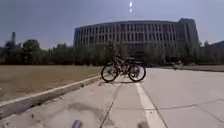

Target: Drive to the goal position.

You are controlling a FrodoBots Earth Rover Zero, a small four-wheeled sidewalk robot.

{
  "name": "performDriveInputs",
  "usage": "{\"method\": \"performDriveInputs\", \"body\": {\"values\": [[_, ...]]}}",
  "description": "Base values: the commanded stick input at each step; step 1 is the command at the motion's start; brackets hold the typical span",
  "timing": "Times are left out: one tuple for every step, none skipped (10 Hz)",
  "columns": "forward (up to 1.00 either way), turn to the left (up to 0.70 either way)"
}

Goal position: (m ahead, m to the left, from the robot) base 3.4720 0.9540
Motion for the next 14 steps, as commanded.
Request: {"method": "performDriveInputs", "body": {"values": [[0.85,-0.34],[0.85,-0.34],[0.85,-0.34],[0.85,-0.34],[0.24,-0.1],[0.0,0.0],[0.0,0.0],[0.0,0.0],[0.0,0.0],[0.0,0.0],[0.0,0.0],[0.0,0.0],[0.0,0.0],[0.0,0.0]]}}
